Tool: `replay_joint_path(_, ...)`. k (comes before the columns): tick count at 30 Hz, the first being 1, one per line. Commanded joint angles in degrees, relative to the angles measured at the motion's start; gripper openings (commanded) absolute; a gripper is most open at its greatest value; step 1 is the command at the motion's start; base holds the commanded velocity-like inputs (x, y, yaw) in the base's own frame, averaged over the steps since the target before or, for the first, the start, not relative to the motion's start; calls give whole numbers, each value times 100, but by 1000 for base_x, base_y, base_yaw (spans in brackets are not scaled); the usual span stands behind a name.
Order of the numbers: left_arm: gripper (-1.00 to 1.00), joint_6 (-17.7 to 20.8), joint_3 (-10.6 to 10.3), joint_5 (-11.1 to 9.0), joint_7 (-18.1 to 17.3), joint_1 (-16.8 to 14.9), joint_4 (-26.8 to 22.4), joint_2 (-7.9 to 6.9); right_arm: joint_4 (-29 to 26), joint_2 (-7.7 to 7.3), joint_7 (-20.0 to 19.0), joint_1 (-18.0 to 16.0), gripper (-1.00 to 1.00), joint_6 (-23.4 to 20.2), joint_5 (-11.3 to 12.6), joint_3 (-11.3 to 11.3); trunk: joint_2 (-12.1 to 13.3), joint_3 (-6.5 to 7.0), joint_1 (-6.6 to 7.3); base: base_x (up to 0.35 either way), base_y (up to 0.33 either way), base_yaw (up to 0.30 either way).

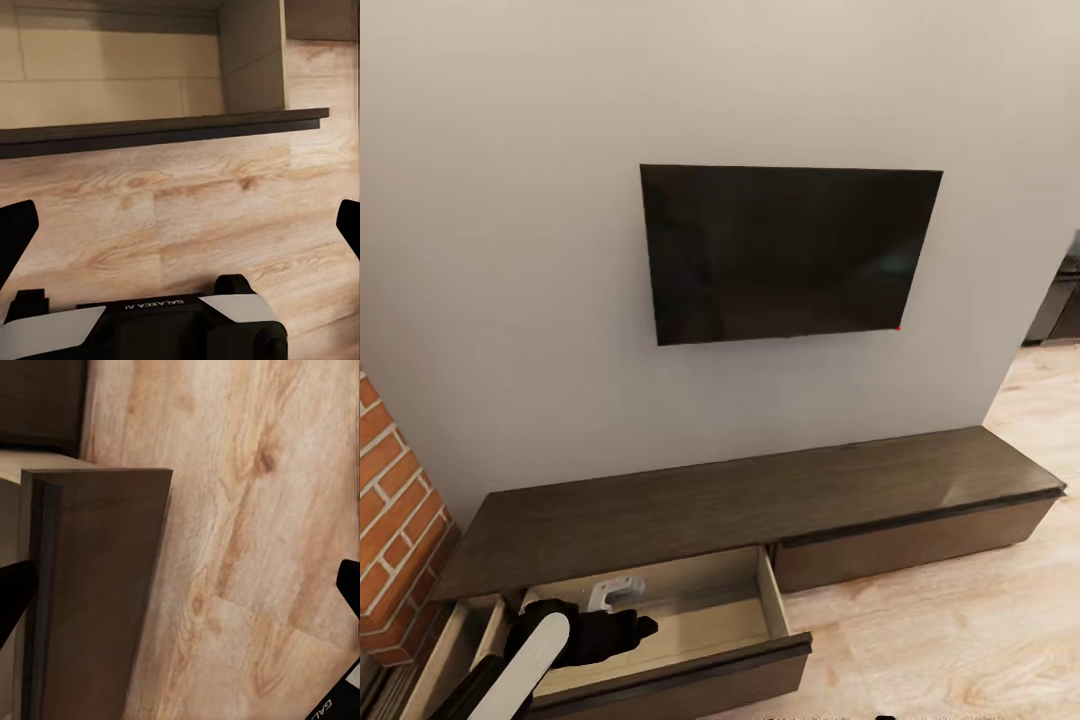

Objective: Place each of the two pumpkins and all three candles from the living room inside a cabinet in the living room (use any cabinet), then make sure every cabinet is closed, and position the cauldron so it is next to a table in the living room.

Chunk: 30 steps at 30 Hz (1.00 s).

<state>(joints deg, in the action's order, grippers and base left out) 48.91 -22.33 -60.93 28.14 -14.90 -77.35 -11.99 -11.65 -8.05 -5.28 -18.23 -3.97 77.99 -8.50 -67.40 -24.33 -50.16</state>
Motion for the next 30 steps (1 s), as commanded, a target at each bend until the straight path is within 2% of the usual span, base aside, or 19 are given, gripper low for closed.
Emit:
replay_joint_path(1,100,0,-9,-57,60,-4,-8,-5,5,-4,-16,-6,100,-5,58,-47,-4,-6,0,0,-9,-275)
replay_joint_path(30,100,-2,-17,-50,68,-4,-8,-5,12,-4,-16,-5,100,2,58,-45,-4,-6,0,0,-1,-280)
